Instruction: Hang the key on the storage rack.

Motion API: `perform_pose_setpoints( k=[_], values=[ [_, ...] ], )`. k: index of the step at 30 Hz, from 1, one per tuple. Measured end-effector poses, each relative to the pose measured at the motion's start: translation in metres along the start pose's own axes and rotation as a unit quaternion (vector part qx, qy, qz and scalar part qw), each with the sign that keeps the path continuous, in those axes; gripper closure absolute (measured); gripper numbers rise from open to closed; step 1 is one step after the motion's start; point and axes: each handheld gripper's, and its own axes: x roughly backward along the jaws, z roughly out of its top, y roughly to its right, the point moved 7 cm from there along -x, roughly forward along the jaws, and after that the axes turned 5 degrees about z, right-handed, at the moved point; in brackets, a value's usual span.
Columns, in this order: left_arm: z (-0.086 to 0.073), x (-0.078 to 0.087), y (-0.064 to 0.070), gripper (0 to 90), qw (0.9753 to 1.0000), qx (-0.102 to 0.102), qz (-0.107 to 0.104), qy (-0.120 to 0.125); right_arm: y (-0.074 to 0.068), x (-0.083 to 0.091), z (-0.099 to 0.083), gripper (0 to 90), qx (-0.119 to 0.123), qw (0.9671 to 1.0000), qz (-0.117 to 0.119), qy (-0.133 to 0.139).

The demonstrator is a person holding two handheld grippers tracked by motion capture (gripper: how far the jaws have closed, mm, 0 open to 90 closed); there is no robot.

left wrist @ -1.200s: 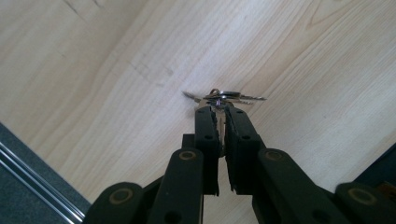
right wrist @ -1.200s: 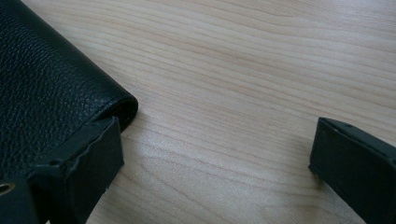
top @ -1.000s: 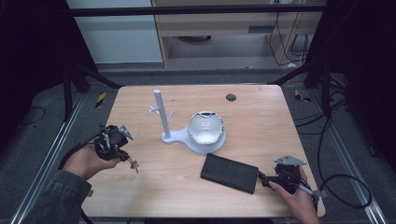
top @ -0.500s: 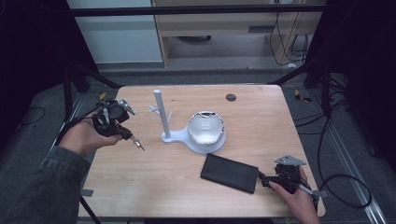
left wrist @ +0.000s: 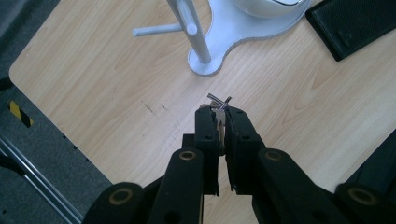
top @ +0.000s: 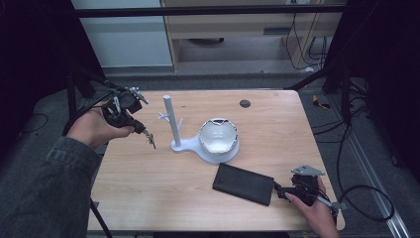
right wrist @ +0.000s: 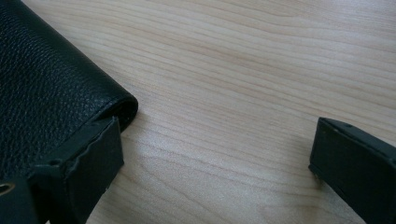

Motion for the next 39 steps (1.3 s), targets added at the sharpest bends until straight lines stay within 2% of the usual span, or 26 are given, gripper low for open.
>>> perform_pose_setpoints(
  k=[6,17,39],
  values=[
    [0.010,0.002,-0.001,84.4,1.0000,0.000,-0.001,0.000,0.000,0.000,0.000,2.8,0.000,1.0000,0.001,0.001],
    [0.013,-0.001,0.000,84.4,1.0000,-0.002,-0.001,-0.008,0.000,0.000,0.000,2.8,0.000,1.0000,0.001,0.001],
    [0.022,0.004,-0.002,84.4,1.0000,-0.002,0.004,-0.006,0.000,0.000,0.000,2.8,0.000,1.0000,0.001,0.001]
  ],
)
